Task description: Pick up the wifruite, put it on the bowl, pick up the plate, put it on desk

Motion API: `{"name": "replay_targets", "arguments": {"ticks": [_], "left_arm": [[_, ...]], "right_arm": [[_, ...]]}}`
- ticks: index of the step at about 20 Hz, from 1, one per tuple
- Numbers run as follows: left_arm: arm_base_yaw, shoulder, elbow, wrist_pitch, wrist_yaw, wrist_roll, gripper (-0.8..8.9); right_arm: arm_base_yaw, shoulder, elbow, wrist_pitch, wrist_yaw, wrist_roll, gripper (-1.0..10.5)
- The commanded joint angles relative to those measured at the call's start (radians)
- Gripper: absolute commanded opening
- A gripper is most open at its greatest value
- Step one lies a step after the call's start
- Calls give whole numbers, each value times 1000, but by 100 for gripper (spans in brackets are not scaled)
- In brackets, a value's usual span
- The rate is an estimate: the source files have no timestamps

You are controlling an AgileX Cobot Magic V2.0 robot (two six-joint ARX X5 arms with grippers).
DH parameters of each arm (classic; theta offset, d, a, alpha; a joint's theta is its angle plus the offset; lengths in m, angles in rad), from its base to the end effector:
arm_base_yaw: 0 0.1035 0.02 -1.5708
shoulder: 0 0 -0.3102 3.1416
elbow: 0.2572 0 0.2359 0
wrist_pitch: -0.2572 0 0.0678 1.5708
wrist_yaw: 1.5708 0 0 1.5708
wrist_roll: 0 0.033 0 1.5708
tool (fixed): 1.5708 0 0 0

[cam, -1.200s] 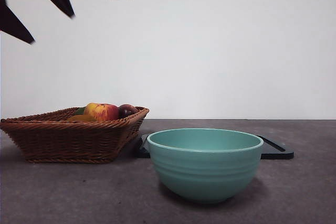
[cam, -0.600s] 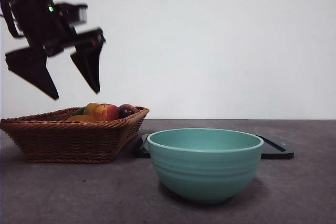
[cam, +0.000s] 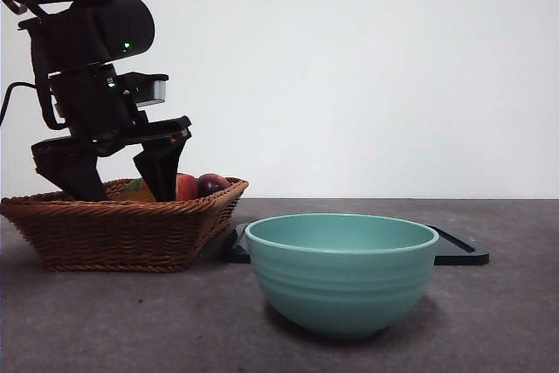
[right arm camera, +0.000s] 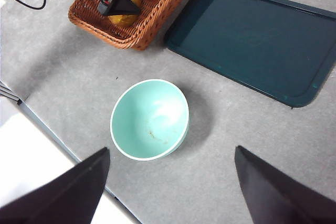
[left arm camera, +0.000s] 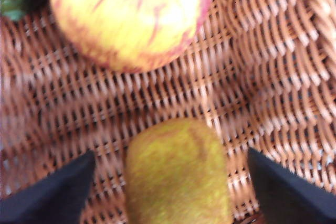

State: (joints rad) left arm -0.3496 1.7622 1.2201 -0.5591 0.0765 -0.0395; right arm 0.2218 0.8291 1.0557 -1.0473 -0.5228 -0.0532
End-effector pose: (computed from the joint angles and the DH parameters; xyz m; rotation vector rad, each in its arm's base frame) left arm 0.3289 -0.1226 0.2519 0.1160 1.1054 -0.3600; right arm 0.0793 0.0348 0.3714 0.0779 0.8102 0.7230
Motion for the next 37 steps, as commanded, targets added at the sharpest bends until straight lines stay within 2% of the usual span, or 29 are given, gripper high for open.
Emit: {"name": "replay_targets", "arguments": {"ticks": [1, 3, 5, 12, 19, 22, 26, 30, 37], "left_arm": [[-12, 29, 23, 2, -3, 0, 383], [-17, 29, 23, -8, -3, 0, 270], [-18, 30, 23, -26, -3, 0, 209], [-18, 6, 23, -39, -2, -3, 209], [-50, -232, 31, -56, 35, -3, 209], [-120, -343, 31, -82, 110, -3, 209], [-274, -387, 31, -101, 134, -3, 209], [-409, -336, 31, -97, 131, -3, 209], [-538, -160, 31, -3, 121, 1, 209]], "right_arm": [[4, 6, 18, 8, -3, 0, 380], [4, 6, 18, 8, -3, 0, 380], [4, 6, 18, 8, -3, 0, 380], [4, 6, 18, 8, -3, 0, 380], [4, 6, 18, 18, -1, 0, 380], [4, 6, 18, 18, -1, 0, 380], [4, 6, 18, 18, -1, 0, 380], [4, 6, 18, 18, -1, 0, 380], [4, 6, 18, 18, -1, 0, 380]]}}
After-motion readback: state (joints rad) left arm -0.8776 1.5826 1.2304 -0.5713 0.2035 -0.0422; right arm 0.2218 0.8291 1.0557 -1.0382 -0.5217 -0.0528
